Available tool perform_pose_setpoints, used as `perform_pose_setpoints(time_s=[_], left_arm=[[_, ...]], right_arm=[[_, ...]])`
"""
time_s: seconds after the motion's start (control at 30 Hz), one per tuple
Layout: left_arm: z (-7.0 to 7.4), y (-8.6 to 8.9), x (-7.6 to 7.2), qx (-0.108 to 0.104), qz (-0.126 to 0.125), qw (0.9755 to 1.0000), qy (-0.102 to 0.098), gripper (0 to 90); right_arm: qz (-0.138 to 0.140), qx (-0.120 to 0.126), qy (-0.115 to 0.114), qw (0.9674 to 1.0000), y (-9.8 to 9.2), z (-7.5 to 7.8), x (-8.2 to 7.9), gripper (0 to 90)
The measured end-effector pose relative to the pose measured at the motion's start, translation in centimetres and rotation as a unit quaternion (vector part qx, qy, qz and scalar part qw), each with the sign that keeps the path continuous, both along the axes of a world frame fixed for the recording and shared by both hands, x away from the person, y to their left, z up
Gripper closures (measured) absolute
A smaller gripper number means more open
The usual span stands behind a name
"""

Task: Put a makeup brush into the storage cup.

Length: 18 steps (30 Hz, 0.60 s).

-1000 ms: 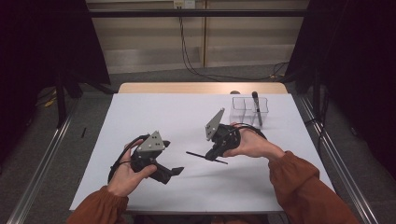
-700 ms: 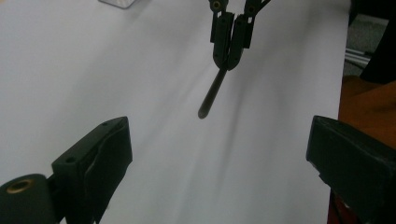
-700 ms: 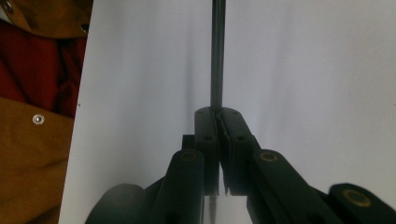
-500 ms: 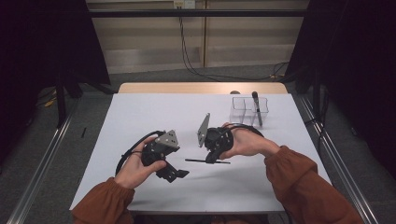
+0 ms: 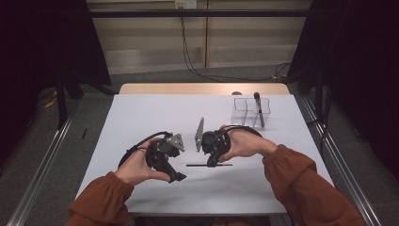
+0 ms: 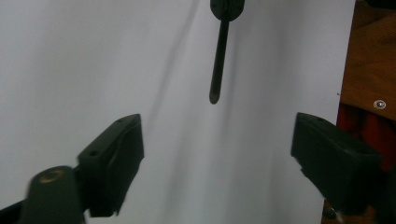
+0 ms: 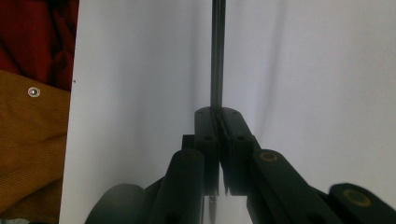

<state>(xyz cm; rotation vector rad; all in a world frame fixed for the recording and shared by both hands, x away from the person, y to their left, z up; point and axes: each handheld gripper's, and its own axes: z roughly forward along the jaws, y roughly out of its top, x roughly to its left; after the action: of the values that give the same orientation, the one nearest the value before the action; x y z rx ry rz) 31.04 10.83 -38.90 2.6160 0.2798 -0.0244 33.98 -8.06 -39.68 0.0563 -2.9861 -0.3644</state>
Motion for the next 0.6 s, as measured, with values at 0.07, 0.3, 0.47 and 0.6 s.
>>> perform_pose_setpoints(time_s=[0.07, 0.3, 0.47, 0.6], left_arm=[[-0.12, -0.1, 0.18, 0.004, 0.008, 1.0, 0.003, 29.3], [-0.33, -0.5, 0.66, 0.001, 0.004, 0.9998, 0.021, 50.5], [-0.63, -0.51, 0.9, -0.008, 0.01, 0.9995, 0.028, 56.7], [-0.71, -0.68, 0.9, -0.021, 0.01, 0.9992, 0.034, 63.9]], right_arm=[[-0.004, 0.0, 0.001, 1.0, 0.08, 0.01, -0.13, 86.8], [-0.001, 0.008, -0.002, 1.0, 0.19, 0.05, -0.13, 86.8], [0.004, 0.013, -0.004, 0.9999, 0.35, 0.02, -0.12, 86.8], [0.005, 0.015, -0.005, 0.9999, 0.46, -0.1, -0.12, 86.8]])
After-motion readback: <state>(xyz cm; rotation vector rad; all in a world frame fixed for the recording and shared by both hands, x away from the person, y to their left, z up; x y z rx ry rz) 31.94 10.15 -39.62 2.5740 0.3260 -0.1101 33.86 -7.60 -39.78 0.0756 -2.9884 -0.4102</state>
